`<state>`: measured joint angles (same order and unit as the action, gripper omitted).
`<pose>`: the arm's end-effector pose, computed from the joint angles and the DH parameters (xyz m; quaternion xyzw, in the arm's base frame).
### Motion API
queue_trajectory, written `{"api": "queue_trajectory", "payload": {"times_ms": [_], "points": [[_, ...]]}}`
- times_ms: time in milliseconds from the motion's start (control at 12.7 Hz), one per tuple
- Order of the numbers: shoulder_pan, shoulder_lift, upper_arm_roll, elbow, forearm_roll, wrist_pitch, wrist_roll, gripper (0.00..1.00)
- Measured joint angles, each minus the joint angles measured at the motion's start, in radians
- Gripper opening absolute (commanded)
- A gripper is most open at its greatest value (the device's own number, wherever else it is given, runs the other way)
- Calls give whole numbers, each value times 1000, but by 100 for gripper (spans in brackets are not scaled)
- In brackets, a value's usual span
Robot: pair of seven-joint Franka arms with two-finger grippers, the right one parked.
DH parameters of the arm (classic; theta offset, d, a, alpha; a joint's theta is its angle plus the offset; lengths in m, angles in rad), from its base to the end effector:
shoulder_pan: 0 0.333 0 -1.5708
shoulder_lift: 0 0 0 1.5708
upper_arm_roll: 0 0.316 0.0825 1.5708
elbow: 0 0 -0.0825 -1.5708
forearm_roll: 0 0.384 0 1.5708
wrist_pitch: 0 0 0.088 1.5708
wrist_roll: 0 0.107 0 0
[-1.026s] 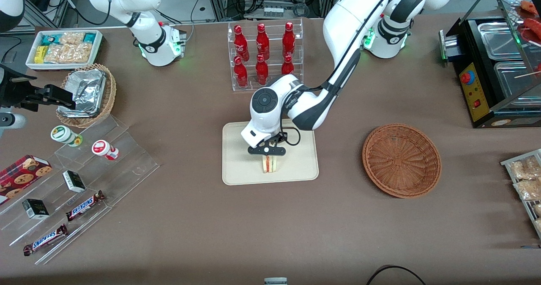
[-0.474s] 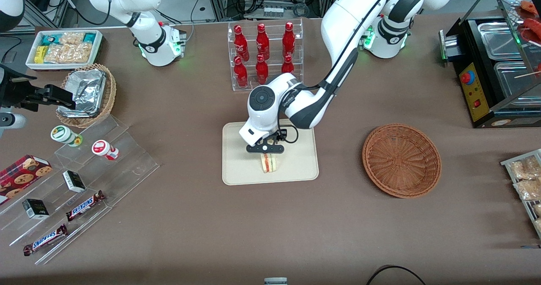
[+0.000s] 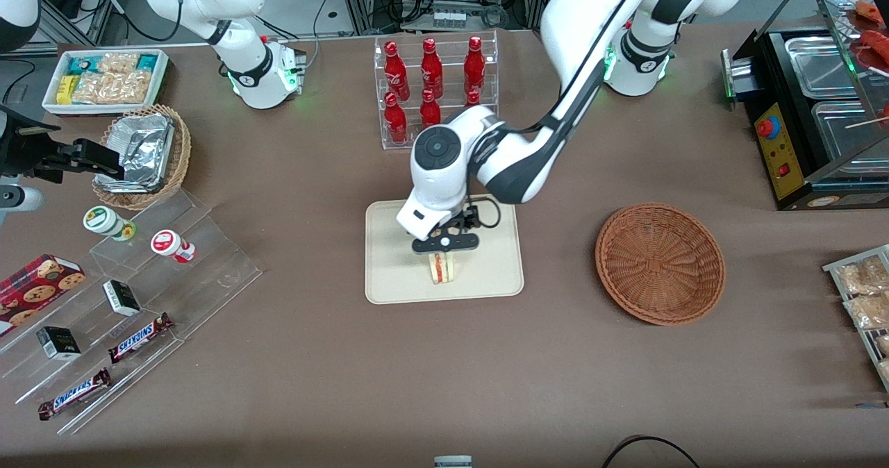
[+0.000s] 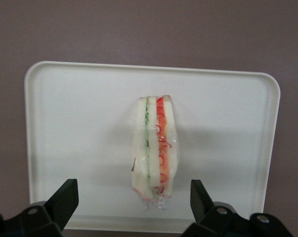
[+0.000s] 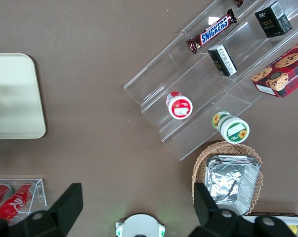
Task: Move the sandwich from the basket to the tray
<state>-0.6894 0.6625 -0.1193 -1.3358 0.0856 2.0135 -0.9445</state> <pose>0.5232 -0.5131 0.3440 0.9980 0.0628 0.0082 0.0061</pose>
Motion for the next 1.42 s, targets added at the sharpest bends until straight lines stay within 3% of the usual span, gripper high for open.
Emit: {"api": "queue_trajectory", "payload": {"times_ms": [632, 1026, 1421], "points": [[161, -243, 6, -78, 0, -173, -5, 100], [336, -477, 8, -287, -9, -191, 195, 100], [488, -562, 10, -323, -27, -271, 421, 100]]}}
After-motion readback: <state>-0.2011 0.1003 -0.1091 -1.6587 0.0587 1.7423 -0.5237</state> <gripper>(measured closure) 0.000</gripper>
